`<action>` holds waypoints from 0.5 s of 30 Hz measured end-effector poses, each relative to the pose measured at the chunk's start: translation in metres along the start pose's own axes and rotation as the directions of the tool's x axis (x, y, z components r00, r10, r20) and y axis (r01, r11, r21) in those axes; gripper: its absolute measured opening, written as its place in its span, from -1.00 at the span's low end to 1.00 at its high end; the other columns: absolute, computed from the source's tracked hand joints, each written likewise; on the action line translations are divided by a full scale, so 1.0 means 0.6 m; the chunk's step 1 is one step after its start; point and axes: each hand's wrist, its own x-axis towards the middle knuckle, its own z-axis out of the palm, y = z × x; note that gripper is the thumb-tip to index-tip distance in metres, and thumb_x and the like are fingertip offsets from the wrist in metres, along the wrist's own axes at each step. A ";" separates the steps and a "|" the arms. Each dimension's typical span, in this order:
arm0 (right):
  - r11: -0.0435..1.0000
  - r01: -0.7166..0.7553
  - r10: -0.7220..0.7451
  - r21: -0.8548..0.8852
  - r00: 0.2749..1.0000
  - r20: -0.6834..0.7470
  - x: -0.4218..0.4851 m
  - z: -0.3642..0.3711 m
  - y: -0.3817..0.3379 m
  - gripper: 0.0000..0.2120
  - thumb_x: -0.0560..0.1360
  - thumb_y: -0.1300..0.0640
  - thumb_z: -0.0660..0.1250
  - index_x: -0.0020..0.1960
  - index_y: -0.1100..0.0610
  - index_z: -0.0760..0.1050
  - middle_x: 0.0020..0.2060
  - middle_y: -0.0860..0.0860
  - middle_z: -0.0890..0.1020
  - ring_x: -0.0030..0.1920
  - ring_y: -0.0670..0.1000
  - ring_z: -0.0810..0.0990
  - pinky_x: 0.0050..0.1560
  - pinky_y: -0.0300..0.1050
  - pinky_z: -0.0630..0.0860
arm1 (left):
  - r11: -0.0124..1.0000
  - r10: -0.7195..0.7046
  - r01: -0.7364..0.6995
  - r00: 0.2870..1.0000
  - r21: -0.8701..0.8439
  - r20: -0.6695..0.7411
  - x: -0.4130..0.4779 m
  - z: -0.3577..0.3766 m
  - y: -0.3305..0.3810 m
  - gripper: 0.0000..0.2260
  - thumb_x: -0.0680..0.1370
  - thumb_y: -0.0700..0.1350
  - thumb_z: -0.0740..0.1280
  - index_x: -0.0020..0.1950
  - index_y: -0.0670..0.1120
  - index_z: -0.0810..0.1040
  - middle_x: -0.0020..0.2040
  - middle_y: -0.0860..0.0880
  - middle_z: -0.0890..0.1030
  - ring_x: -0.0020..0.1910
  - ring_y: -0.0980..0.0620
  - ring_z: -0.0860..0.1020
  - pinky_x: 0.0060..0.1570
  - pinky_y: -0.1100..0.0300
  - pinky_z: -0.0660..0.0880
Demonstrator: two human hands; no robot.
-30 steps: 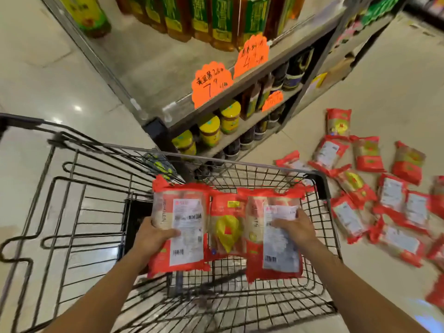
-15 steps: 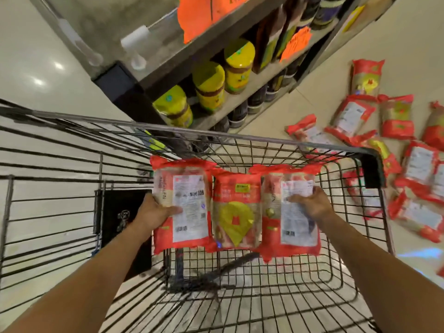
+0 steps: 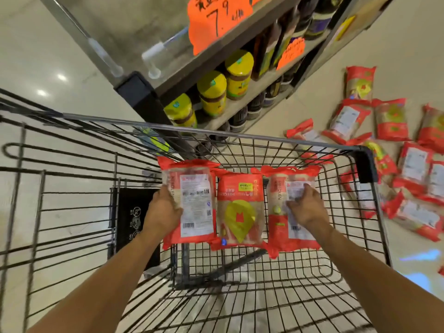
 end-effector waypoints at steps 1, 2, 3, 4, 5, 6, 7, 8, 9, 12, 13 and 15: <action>0.999 0.034 -0.034 -0.008 0.999 0.036 -0.017 -0.008 -0.012 -0.25 0.56 -0.01 0.39 0.59 0.20 0.13 0.47 0.26 0.34 0.44 0.29 0.34 0.40 0.11 0.35 | 0.999 0.021 -0.022 0.999 0.043 0.024 -0.018 -0.019 0.016 -0.45 0.32 0.12 0.39 0.26 0.03 0.38 0.11 -0.03 0.57 0.04 -0.09 0.64 -0.01 -0.09 0.66; 0.998 0.066 -0.065 -0.021 0.995 0.076 -0.036 -0.017 -0.027 -0.26 0.57 -0.02 0.37 0.60 0.18 0.13 0.49 0.23 0.34 0.46 0.26 0.34 0.40 0.10 0.36 | 0.995 0.054 -0.058 0.997 0.085 0.050 -0.037 -0.038 0.034 -0.46 0.34 0.14 0.38 0.28 0.02 0.41 0.14 -0.04 0.55 0.08 -0.10 0.61 0.04 -0.10 0.64; 0.995 0.100 -0.096 -0.030 0.989 0.112 -0.057 -0.025 -0.043 -0.28 0.57 -0.03 0.36 0.60 0.16 0.14 0.49 0.21 0.36 0.46 0.24 0.35 0.40 0.09 0.38 | 0.987 0.088 -0.097 0.994 0.131 0.069 -0.051 -0.056 0.046 -0.45 0.38 0.14 0.40 0.31 0.00 0.42 0.16 -0.06 0.54 0.11 -0.11 0.59 0.09 -0.11 0.61; 0.987 0.156 -0.149 -0.043 0.979 0.141 -0.082 -0.035 -0.061 -0.28 0.57 -0.05 0.35 0.61 0.15 0.14 0.48 0.19 0.38 0.45 0.23 0.37 0.38 0.09 0.40 | 0.980 0.121 -0.131 0.990 0.152 0.073 -0.074 -0.078 0.066 -0.45 0.39 0.15 0.42 0.33 0.00 0.43 0.16 -0.06 0.54 0.12 -0.11 0.58 0.12 -0.11 0.60; 0.971 0.231 -0.219 -0.065 0.962 0.161 -0.110 -0.046 -0.080 -0.28 0.57 -0.08 0.33 0.61 0.13 0.14 0.48 0.18 0.39 0.44 0.23 0.39 0.38 0.10 0.40 | 0.975 0.146 -0.155 0.987 0.158 0.064 -0.094 -0.098 0.078 -0.45 0.39 0.18 0.44 0.33 0.04 0.44 0.15 -0.04 0.55 0.12 -0.10 0.59 0.12 -0.10 0.59; 0.948 0.305 -0.285 -0.091 0.941 0.185 -0.138 -0.056 -0.100 -0.29 0.57 -0.11 0.32 0.61 0.10 0.16 0.49 0.17 0.39 0.44 0.22 0.39 0.37 0.10 0.41 | 0.969 0.177 -0.182 0.983 0.169 0.046 -0.118 -0.121 0.094 -0.45 0.39 0.19 0.44 0.34 0.10 0.43 0.17 0.00 0.57 0.14 -0.07 0.59 0.13 -0.08 0.59; 0.920 0.373 -0.345 -0.119 0.916 0.202 -0.165 -0.069 -0.120 -0.32 0.58 -0.13 0.31 0.59 0.08 0.19 0.49 0.16 0.39 0.44 0.21 0.40 0.37 0.09 0.41 | 0.957 0.222 -0.224 0.975 0.184 0.031 -0.137 -0.141 0.106 -0.45 0.40 0.19 0.43 0.36 0.17 0.41 0.19 0.04 0.57 0.17 -0.04 0.59 0.16 -0.07 0.58; 0.889 0.432 -0.398 -0.151 0.893 0.211 -0.192 -0.084 -0.142 -0.35 0.58 -0.13 0.30 0.58 0.07 0.21 0.49 0.15 0.39 0.44 0.20 0.40 0.37 0.07 0.42 | 0.940 0.267 -0.263 0.964 0.217 0.012 -0.159 -0.163 0.119 -0.44 0.41 0.17 0.41 0.39 0.19 0.39 0.23 0.05 0.56 0.21 -0.04 0.58 0.19 -0.06 0.57; 0.856 0.482 -0.445 -0.186 0.871 0.210 -0.219 -0.101 -0.163 -0.35 0.59 -0.13 0.30 0.59 0.07 0.20 0.49 0.15 0.39 0.45 0.19 0.39 0.38 0.06 0.41 | 0.923 0.301 -0.289 0.954 0.254 -0.006 -0.195 -0.190 0.143 -0.42 0.42 0.15 0.40 0.42 0.16 0.37 0.27 0.03 0.55 0.25 -0.06 0.56 0.23 -0.06 0.55; 0.753 0.590 -0.580 -0.291 0.804 0.129 -0.301 -0.168 -0.234 -0.34 0.59 -0.15 0.29 0.58 0.11 0.20 0.48 0.16 0.38 0.45 0.19 0.38 0.38 0.05 0.38 | 0.866 0.378 -0.315 0.921 0.389 -0.096 -0.291 -0.272 0.199 -0.36 0.50 0.14 0.39 0.51 -0.06 0.31 0.39 -0.10 0.47 0.36 -0.15 0.47 0.32 -0.05 0.46; 0.713 0.624 -0.632 -0.320 0.769 0.094 -0.324 -0.192 -0.257 -0.34 0.59 -0.16 0.28 0.57 0.11 0.21 0.48 0.17 0.39 0.44 0.20 0.40 0.38 0.07 0.40 | 0.836 0.421 -0.327 0.898 0.441 -0.130 -0.321 -0.300 0.215 -0.34 0.52 0.16 0.37 0.53 -0.09 0.29 0.43 -0.11 0.45 0.39 -0.17 0.45 0.34 -0.05 0.44; 0.655 0.655 -0.699 -0.377 0.715 0.029 -0.372 -0.238 -0.299 -0.33 0.59 -0.21 0.26 0.56 0.11 0.21 0.46 0.16 0.41 0.41 0.22 0.43 0.34 0.10 0.43 | 0.794 0.480 -0.340 0.859 0.503 -0.178 -0.371 -0.355 0.243 -0.29 0.54 0.20 0.35 0.58 -0.10 0.24 0.52 -0.13 0.37 0.47 -0.17 0.38 0.42 -0.05 0.37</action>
